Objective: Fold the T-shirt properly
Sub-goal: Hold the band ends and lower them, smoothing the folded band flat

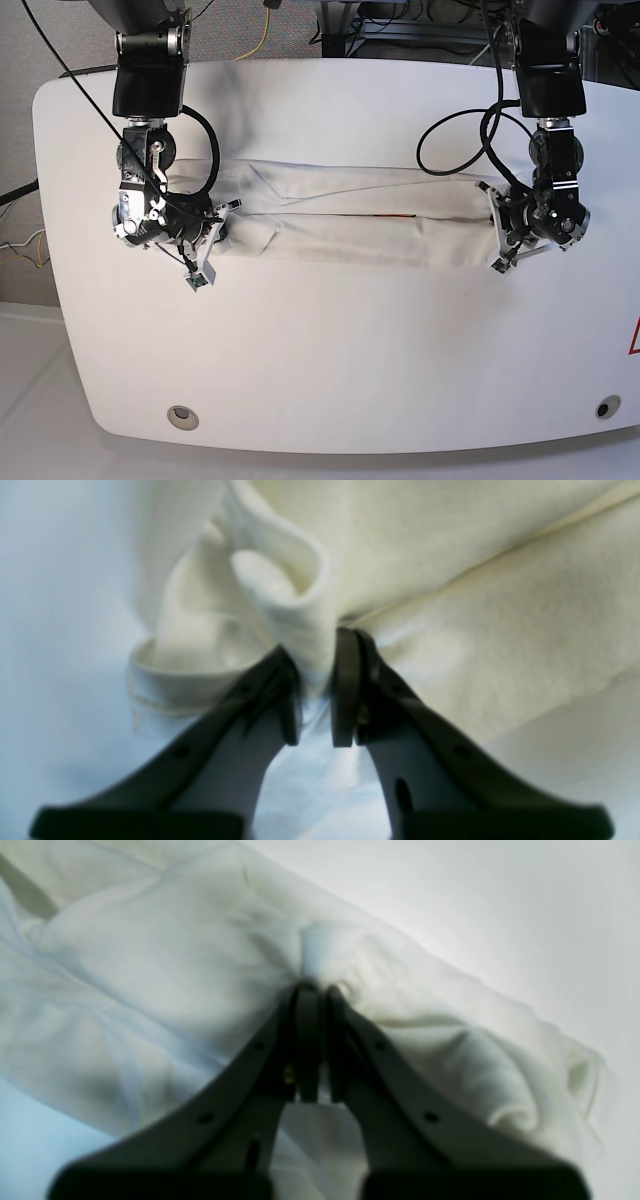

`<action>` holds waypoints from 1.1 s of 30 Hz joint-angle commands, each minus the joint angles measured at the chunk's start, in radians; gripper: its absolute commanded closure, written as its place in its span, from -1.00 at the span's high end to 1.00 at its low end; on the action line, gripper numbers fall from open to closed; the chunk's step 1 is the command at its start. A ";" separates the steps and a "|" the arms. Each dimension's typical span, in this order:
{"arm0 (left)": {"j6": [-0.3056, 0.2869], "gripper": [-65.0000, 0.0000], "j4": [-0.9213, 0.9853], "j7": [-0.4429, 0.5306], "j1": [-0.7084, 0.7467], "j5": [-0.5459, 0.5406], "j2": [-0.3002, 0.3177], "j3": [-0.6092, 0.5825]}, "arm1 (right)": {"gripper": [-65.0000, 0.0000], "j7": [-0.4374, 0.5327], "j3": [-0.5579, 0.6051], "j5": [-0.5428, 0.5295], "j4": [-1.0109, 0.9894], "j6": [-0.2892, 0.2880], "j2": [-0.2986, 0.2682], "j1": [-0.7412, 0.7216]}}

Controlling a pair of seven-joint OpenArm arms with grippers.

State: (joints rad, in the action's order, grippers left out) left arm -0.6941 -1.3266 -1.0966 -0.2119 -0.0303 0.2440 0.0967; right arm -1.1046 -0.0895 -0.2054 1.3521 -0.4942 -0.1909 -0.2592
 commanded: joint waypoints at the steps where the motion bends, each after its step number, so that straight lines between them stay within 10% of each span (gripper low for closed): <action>1: -0.004 -0.76 -0.006 -0.009 -0.028 0.002 0.019 0.001 | -0.92 -0.009 -0.002 0.016 0.013 0.004 -0.009 -0.044; 19: -0.004 -0.74 -0.012 -0.004 -0.054 0.002 0.047 0.004 | -0.91 -0.022 -0.002 0.016 0.019 0.004 -0.014 -0.048; 33: -0.004 0.49 -0.058 -0.007 -0.050 0.000 0.059 0.048 | 0.01 -0.055 -0.005 0.016 0.114 0.013 -0.011 -0.030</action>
State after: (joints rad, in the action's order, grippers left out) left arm -0.6971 -1.3361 -1.1080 -0.2378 -0.0296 0.2893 0.1276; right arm -1.1652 -0.0898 -0.1860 1.4128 -0.4858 -0.1940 -0.2722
